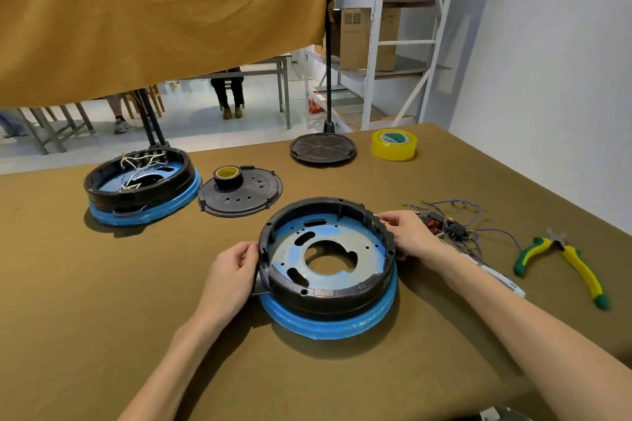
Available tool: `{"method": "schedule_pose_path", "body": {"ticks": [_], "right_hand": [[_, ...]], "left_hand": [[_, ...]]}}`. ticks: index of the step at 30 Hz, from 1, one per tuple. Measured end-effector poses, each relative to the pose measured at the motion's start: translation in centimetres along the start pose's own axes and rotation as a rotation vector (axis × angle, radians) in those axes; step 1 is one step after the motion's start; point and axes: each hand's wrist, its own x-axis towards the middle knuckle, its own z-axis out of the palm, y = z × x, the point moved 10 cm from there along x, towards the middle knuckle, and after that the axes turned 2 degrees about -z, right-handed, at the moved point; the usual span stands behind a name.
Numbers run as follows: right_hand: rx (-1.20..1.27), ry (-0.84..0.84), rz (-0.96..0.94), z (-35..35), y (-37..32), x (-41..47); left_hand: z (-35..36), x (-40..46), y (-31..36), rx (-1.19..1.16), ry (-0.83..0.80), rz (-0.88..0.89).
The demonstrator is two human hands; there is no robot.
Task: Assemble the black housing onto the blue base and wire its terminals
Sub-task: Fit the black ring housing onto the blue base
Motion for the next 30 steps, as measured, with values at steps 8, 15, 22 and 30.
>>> {"method": "schedule_pose_path", "body": {"ticks": [8, 15, 22, 30], "right_hand": [[-0.038, -0.004, -0.011, 0.0, -0.3, -0.6], [0.010, -0.004, 0.038, -0.7, 0.7, -1.1], [0.001, 0.061, 0.061, -1.4, -0.7, 0.3], [-0.165, -0.064, -0.157, 1.4, -4.3, -0.5]], "left_hand": [[0.0, -0.4, -0.3, -0.059, -0.046, 0.019], [-0.4, -0.1, -0.5, -0.058, 0.031, 0.014], [-1.0, -0.7, 0.4, -0.097, 0.105, 0.056], [0.8, 0.1, 0.9, -0.132, -0.061, 0.003]]}}
